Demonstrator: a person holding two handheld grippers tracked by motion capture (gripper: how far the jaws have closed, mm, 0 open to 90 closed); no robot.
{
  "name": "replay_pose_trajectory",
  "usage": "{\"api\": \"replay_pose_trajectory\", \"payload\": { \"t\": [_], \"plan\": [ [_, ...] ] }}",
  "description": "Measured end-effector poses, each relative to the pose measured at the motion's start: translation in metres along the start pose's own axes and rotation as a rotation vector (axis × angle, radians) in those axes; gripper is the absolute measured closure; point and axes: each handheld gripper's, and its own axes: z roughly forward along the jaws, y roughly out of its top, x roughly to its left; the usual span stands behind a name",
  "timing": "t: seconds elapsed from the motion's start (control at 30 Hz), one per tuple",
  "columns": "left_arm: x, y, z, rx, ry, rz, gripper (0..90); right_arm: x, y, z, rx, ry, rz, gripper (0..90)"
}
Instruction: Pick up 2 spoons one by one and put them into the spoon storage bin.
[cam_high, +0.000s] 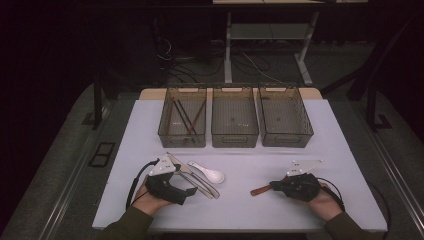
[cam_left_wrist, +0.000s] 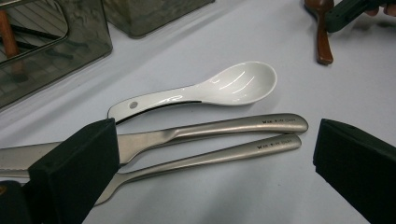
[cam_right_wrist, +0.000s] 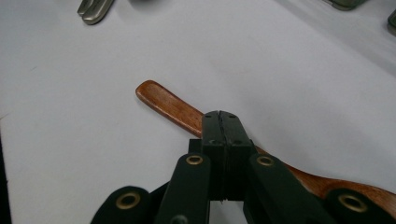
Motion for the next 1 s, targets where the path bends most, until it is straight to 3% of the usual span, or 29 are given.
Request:
{"api": "replay_pose_trajectory", "payload": {
  "t": [0.57,0.67,0.73,0.9,1.0],
  "plan": [
    [0.000,-0.001,0.001,0.011,-0.008,0.005,0.0,-0.017,0.018,0.017,0.001,-0.070,0.020,88.9],
    [0.000,-0.001,0.001,0.012,-0.012,0.005,0.0,-0.018,0.018,0.012,-0.015,-0.055,0.030,83.1],
    [0.000,-0.001,0.001,0.011,-0.013,0.004,0.0,-0.019,0.018,0.007,-0.036,-0.045,0.043,74.3],
    [0.001,-0.002,0.001,0.014,-0.016,0.003,0.0,-0.023,0.018,-0.008,-0.064,-0.058,0.062,52.0],
    [0.001,-0.002,0.001,0.015,-0.018,0.003,0.0,-0.027,0.016,-0.017,-0.066,-0.087,0.054,46.1]
  ]
}}
